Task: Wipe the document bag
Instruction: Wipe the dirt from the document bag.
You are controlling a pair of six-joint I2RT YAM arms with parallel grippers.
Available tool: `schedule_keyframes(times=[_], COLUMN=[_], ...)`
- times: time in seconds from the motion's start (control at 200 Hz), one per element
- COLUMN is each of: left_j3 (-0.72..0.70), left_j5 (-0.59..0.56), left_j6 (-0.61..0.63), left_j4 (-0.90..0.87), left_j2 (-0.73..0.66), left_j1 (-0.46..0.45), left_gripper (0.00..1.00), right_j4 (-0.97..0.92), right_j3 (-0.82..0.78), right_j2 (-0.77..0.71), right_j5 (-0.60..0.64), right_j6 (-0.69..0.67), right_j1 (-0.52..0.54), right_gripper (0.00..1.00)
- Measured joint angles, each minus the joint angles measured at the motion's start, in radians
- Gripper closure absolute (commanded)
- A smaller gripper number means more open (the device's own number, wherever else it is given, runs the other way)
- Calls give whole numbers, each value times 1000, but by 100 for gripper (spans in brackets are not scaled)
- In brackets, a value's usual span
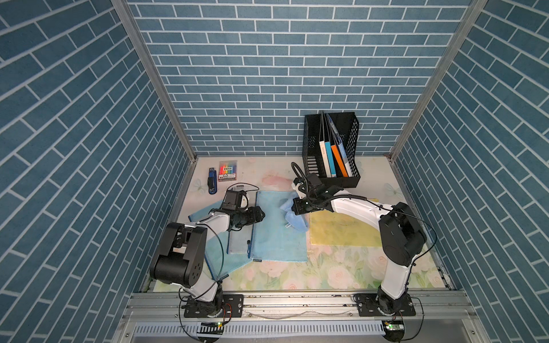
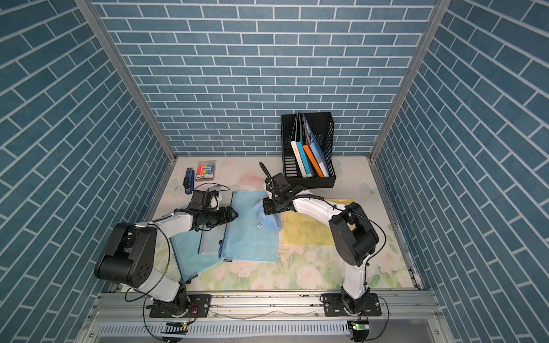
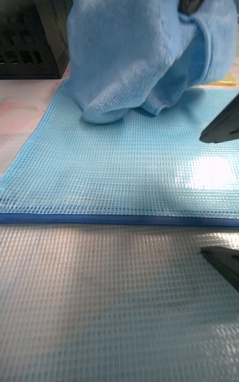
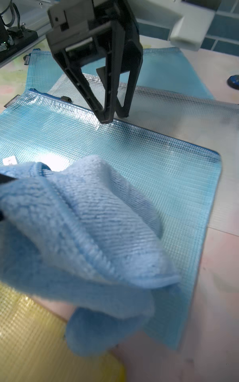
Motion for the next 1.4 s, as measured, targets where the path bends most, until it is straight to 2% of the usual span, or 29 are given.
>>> schedule_keyframes(times=[0.325, 0.57, 0.681, 0.811, 0.891, 0.976, 1.151, 1.401], left_j3=[0, -10, -26, -40, -42, -42, -43, -44], left_j5=[69, 113, 122, 126, 114, 102, 84, 73], left_j6=[0, -13, -25, -32, -36, -35, -34, -32], left_j4=[43, 61, 77, 82, 76, 66, 48, 32], left_j2=[46, 53, 53, 52, 51, 47, 36, 23], left_j1=[3, 3, 3, 3, 3, 2, 2, 3], left_gripper=[56, 77, 83, 97, 100, 100, 100, 100], right_j4=[-4, -26, -29, -44, -69, -127, -199, -266], right_j3=[2, 63, 70, 85, 101, 140, 193, 273], right_j2=[144, 187, 193, 199, 201, 205, 197, 191], right_j5=[-34, -43, -45, -42, -31, -3, 92, 224], right_j6=[58, 58, 58, 55, 43, -2, -87, -165], right_j1=[26, 43, 47, 51, 60, 81, 134, 111], right_gripper=[100, 100, 100, 100, 85, 63, 35, 31])
